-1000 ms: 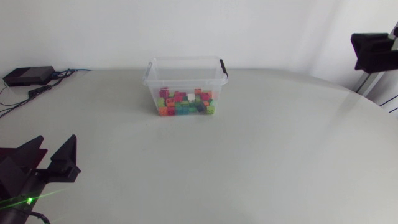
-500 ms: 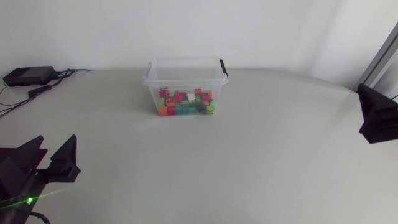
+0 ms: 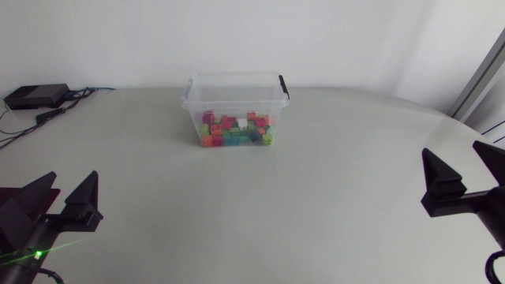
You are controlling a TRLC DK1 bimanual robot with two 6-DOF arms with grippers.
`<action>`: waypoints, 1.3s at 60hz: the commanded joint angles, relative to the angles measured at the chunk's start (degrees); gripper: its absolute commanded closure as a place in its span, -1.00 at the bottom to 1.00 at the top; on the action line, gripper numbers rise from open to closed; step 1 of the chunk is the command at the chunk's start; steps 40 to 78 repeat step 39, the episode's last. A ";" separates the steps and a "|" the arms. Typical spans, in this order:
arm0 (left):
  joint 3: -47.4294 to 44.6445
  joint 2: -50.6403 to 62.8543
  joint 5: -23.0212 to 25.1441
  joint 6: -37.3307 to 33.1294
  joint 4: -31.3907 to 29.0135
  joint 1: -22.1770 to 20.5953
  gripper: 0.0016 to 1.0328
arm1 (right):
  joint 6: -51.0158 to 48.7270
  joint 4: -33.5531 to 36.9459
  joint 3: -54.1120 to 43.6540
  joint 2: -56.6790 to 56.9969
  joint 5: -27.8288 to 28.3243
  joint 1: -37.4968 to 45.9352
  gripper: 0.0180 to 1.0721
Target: Place the duplo bricks in the container
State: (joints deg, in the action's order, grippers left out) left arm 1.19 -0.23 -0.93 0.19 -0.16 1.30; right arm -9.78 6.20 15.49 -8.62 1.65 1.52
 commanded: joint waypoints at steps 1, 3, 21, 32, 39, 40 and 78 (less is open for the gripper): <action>-1.15 -0.15 0.33 0.00 0.01 -0.47 -0.92 | 2.85 -1.64 -3.31 1.65 -0.59 -0.54 -0.93; -1.16 -0.12 0.37 -0.01 0.02 -0.53 -0.92 | 3.36 -1.98 -4.22 2.17 -0.67 -0.61 -0.93; -1.18 0.15 0.80 -0.15 0.13 -1.13 -0.92 | 8.35 -5.26 -12.98 7.19 -1.43 -1.32 -0.93; -1.19 0.23 0.93 -0.19 0.16 -1.30 -0.92 | 9.78 -6.20 -15.49 8.62 -1.65 -1.52 -0.93; -1.19 0.23 0.93 -0.19 0.16 -1.30 -0.92 | 9.78 -6.20 -15.49 8.62 -1.65 -1.52 -0.93; -1.19 0.23 0.93 -0.19 0.16 -1.30 -0.92 | 9.78 -6.20 -15.49 8.62 -1.65 -1.52 -0.93; -1.19 0.23 0.93 -0.19 0.16 -1.30 -0.92 | 9.78 -6.20 -15.49 8.62 -1.65 -1.52 -0.93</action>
